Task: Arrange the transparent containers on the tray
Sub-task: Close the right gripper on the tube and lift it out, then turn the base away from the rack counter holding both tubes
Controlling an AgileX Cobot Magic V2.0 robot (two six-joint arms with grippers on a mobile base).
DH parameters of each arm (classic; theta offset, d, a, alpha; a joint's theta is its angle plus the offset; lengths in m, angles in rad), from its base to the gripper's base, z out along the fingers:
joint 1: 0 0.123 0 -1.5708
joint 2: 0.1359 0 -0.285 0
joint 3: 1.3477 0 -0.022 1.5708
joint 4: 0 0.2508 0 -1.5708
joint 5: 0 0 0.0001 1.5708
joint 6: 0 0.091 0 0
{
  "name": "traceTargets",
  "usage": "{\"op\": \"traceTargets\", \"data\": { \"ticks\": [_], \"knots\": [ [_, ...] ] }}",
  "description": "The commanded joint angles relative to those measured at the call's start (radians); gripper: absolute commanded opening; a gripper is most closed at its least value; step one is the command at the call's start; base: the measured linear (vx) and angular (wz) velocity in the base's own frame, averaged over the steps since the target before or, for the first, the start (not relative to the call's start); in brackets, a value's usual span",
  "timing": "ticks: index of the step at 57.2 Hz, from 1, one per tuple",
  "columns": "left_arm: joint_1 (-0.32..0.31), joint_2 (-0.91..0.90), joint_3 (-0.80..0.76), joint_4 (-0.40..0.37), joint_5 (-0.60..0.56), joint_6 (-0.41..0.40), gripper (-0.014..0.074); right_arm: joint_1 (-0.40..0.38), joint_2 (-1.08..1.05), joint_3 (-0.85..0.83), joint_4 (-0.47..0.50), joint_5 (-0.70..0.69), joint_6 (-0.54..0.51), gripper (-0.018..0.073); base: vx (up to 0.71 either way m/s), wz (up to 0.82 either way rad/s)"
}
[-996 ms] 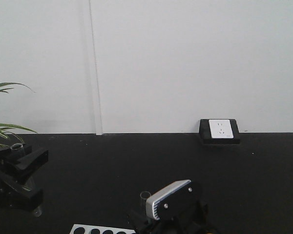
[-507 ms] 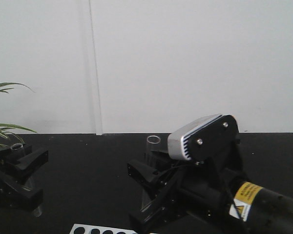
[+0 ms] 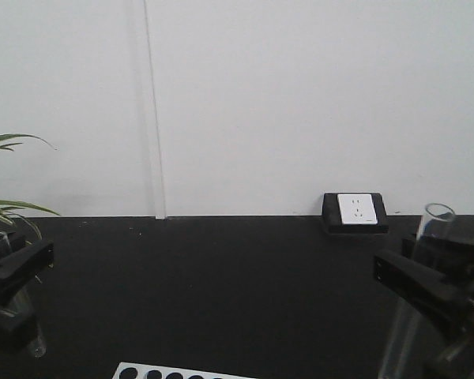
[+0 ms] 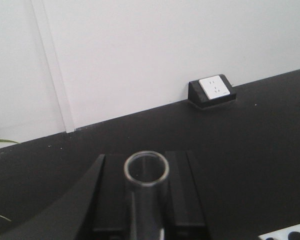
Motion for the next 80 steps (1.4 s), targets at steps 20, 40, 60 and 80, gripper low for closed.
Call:
{"op": "traceTargets", "data": {
  "ticks": [20, 40, 60, 80],
  "knots": [
    [-0.005, -0.144, -0.012, -0.009, 0.012, -0.012, 0.0113, -0.012, -0.082, 0.024, -0.004, -0.068, -0.009, 0.0093, 0.00, 0.00],
    [-0.005, -0.143, -0.012, -0.009, 0.021, -0.012, 0.0113, -0.012, -0.082, 0.024, -0.004, -0.067, -0.009, 0.0093, 0.00, 0.00],
    [-0.005, -0.143, -0.012, -0.009, 0.022, -0.012, 0.0113, -0.012, -0.082, 0.024, -0.004, -0.067, -0.009, 0.0093, 0.00, 0.00],
    [-0.005, -0.143, -0.012, -0.009, 0.022, -0.012, 0.0113, -0.012, -0.082, 0.024, -0.004, -0.066, -0.009, 0.0093, 0.00, 0.00]
  ]
}}
